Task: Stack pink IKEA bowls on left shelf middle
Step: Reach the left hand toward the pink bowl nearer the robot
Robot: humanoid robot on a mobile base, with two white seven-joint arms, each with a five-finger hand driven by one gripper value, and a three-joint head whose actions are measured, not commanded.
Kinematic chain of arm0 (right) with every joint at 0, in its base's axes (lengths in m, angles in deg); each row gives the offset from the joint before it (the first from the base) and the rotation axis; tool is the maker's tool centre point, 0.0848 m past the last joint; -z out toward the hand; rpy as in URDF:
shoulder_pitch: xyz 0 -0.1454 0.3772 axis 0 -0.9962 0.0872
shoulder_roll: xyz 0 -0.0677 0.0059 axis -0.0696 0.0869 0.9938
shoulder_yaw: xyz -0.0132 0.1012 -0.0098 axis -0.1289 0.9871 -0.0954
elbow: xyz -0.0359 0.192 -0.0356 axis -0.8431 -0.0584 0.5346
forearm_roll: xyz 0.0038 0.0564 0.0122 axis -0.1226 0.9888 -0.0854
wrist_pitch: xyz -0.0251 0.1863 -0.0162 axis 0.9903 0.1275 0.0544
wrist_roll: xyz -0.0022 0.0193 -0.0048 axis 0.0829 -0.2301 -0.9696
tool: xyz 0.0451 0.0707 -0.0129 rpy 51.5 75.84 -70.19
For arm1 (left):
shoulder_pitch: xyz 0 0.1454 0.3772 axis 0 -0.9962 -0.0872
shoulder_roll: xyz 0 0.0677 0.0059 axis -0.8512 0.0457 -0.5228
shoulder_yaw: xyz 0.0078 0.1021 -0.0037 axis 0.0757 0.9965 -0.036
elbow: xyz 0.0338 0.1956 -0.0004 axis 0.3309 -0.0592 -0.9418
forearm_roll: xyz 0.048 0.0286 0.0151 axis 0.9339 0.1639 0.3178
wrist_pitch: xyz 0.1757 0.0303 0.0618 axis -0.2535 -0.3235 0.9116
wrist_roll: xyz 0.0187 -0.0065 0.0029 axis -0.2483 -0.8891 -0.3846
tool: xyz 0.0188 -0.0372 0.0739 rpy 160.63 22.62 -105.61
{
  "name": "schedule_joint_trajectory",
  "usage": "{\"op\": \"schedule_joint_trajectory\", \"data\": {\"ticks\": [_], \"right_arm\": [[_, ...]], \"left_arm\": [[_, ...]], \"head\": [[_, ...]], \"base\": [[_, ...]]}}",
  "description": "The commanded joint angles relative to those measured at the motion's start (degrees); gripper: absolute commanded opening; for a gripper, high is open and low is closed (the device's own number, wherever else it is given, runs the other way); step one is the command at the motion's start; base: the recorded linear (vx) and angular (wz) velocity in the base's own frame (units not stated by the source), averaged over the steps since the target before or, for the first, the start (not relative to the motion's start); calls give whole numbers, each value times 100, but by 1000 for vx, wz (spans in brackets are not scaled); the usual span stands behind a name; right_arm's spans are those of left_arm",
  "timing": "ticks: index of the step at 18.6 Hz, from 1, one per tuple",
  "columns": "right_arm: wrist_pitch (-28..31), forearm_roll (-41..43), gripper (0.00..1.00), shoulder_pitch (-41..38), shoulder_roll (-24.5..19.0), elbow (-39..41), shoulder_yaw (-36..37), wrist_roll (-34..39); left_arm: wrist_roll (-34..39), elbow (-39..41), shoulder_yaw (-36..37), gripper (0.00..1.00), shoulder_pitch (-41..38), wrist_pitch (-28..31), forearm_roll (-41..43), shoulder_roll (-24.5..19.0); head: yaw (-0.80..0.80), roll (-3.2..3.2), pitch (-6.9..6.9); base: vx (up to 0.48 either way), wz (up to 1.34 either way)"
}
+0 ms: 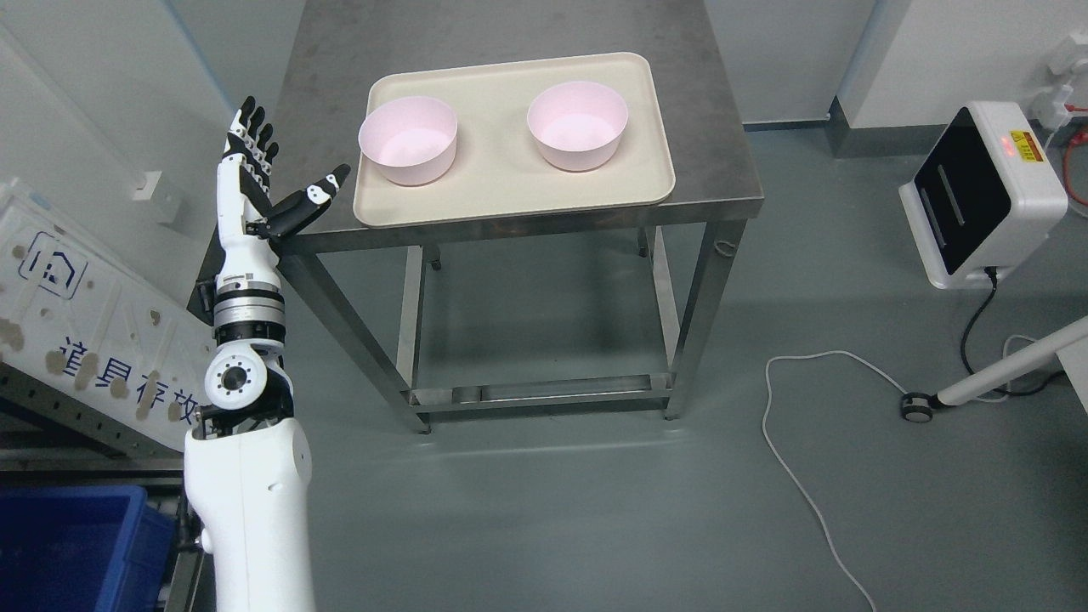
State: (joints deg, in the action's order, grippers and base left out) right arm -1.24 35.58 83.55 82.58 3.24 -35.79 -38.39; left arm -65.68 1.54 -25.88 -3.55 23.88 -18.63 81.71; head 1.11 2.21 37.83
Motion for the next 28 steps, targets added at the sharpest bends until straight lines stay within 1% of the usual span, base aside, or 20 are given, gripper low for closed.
{"op": "schedule_joint_trajectory", "data": {"ticks": [1,4,6,8,9,10,11,14,17,20,23,26,28], "right_arm": [[4,-44,100,0,100,-1,62,0],[4,-44,100,0,100,-1,62,0],[4,-44,100,0,100,-1,62,0],[4,-44,100,0,100,-1,62,0],[4,-44,100,0,100,-1,62,0],[4,-44,100,0,100,8,62,0],[4,-44,100,0,100,-1,62,0],[4,-44,100,0,100,-1,62,0],[4,-44,100,0,100,-1,62,0],[4,-44,100,0,100,8,62,0],[4,-44,100,0,100,-1,62,0],[4,-44,100,0,100,-1,62,0],[4,-44,100,0,100,-1,62,0]], "left_arm": [[-101,7,218,100,290,5,0,-100],[-110,-238,306,100,860,14,17,-100],[-389,-921,621,97,1387,84,183,-139],[-1117,-1634,1209,97,1880,635,569,-954],[-1373,-1994,1394,97,2195,794,658,-1158],[-1602,-2615,1718,96,2651,857,850,-1247],[-1648,-2969,1895,96,2864,849,1070,-1283],[-1657,-3762,2178,95,3287,857,1817,-1275],[-1657,-3983,2187,85,3262,840,2266,-1257],[-1657,-4194,2187,85,3271,814,2539,-1248],[-1666,-4195,2283,85,3253,787,2768,-1257],[-1666,-4186,2871,85,3332,805,2786,-1231],[-1657,-4194,3100,83,3472,822,2803,-1213]], "head": [[0,0,0],[0,0,0],[0,0,0],[0,0,0],[0,0,0],[0,0,0],[0,0,0],[0,0,0],[0,0,0],[0,0,0],[0,0,0],[0,0,0],[0,0,0]], "base": [[0,0],[0,0],[0,0],[0,0],[0,0],[0,0],[0,0],[0,0],[0,0],[0,0],[0,0],[0,0],[0,0]]}}
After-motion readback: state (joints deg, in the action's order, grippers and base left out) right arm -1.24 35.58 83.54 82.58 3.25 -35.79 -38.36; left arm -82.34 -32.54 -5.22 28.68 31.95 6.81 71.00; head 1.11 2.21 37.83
